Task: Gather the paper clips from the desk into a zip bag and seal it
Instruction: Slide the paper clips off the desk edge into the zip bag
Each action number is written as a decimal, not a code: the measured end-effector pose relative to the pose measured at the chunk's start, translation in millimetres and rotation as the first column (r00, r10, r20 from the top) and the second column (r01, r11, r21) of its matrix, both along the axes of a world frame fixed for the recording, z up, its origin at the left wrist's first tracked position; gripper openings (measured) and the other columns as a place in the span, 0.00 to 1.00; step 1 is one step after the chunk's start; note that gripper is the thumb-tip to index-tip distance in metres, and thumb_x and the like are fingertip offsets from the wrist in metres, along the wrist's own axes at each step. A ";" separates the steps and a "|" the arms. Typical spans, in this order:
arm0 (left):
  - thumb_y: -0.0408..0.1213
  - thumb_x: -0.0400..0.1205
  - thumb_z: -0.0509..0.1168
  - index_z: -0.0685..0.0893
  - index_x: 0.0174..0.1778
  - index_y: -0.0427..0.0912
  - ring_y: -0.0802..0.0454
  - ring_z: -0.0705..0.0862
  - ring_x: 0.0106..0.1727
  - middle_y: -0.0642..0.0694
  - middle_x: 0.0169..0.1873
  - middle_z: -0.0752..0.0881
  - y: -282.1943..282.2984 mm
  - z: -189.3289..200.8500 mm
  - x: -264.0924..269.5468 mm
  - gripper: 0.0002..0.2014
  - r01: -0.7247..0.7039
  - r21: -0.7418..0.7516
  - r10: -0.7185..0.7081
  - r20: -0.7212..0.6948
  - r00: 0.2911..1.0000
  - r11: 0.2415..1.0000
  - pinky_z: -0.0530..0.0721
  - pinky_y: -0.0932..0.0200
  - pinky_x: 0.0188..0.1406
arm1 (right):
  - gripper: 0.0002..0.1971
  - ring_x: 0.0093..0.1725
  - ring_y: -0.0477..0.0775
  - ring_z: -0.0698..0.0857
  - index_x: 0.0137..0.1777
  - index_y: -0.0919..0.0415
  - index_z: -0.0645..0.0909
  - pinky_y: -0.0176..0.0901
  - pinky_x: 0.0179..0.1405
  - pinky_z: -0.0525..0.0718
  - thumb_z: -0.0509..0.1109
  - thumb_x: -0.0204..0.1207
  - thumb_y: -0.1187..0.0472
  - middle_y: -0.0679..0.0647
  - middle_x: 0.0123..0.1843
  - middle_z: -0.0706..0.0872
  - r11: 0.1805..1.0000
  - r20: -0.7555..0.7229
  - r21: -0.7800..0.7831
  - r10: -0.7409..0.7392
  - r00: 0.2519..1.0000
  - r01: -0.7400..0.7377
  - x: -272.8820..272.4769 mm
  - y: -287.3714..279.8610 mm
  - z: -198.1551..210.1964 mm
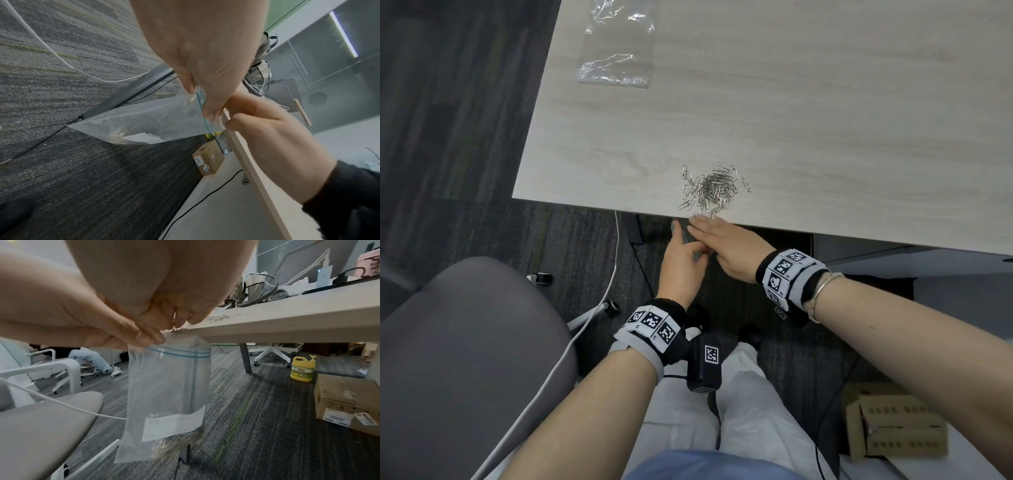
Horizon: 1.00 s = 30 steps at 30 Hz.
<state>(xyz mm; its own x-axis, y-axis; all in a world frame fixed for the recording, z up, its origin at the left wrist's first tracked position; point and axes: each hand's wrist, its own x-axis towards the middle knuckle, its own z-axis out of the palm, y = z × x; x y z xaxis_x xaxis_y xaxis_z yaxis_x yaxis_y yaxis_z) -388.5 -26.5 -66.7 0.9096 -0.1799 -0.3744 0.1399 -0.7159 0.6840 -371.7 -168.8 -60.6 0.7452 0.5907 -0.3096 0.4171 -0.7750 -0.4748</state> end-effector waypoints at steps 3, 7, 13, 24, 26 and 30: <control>0.32 0.81 0.65 0.88 0.53 0.41 0.40 0.64 0.79 0.31 0.81 0.51 0.2 1.0 -0.6 0.09 -0.006 -0.020 0.006 -0.008 1.000 1.000 0.59 0.71 0.66 | 0.31 0.84 0.54 0.50 0.81 0.64 0.55 0.40 0.81 0.41 0.54 0.76 0.71 0.59 0.84 0.53 0.997 -0.001 0.054 -0.055 0.998 0.055 0.4 -6.6 1.5; 0.32 0.81 0.66 0.89 0.53 0.40 0.41 0.59 0.81 0.31 0.81 0.51 2.6 3.9 1.2 0.09 -0.040 -0.057 0.038 -0.029 0.999 0.998 0.52 0.79 0.63 | 0.32 0.83 0.54 0.52 0.81 0.61 0.56 0.41 0.82 0.45 0.54 0.76 0.72 0.58 0.84 0.54 0.975 0.015 0.101 -0.198 0.980 0.196 18.1 -5.9 4.5; 0.32 0.81 0.66 0.89 0.53 0.40 0.43 0.58 0.81 0.31 0.81 0.53 10.7 5.9 6.1 0.09 -0.044 -0.048 0.042 -0.031 0.999 0.998 0.48 0.83 0.59 | 0.28 0.84 0.57 0.50 0.82 0.64 0.51 0.46 0.82 0.43 0.51 0.81 0.64 0.61 0.84 0.51 0.978 0.108 -0.037 -0.202 0.973 0.207 71.8 14.6 5.2; 0.32 0.80 0.66 0.89 0.53 0.40 0.42 0.60 0.81 0.32 0.81 0.54 15.1 1.6 9.3 0.09 -0.004 -0.013 0.004 -0.037 0.999 1.000 0.59 0.69 0.68 | 0.30 0.84 0.53 0.50 0.82 0.61 0.51 0.49 0.80 0.38 0.52 0.80 0.63 0.57 0.84 0.52 0.978 0.085 -0.196 0.088 0.992 -0.069 54.6 16.1 5.8; 0.33 0.79 0.67 0.89 0.51 0.40 0.43 0.61 0.80 0.32 0.81 0.55 15.1 -0.4 10.4 0.08 -0.001 -0.016 0.001 -0.024 1.000 1.000 0.59 0.71 0.66 | 0.30 0.84 0.52 0.50 0.82 0.60 0.52 0.49 0.81 0.37 0.53 0.79 0.63 0.55 0.84 0.52 0.972 0.080 -0.198 0.146 0.986 -0.128 43.3 15.7 6.4; 0.32 0.79 0.66 0.89 0.48 0.41 0.45 0.57 0.82 0.32 0.80 0.57 14.2 -1.5 12.2 0.07 0.003 -0.032 -0.003 -0.011 1.000 0.999 0.58 0.71 0.67 | 0.29 0.83 0.52 0.52 0.80 0.60 0.58 0.44 0.79 0.34 0.55 0.78 0.65 0.55 0.83 0.59 0.982 0.087 -0.113 0.160 0.983 -0.150 27.6 11.4 6.3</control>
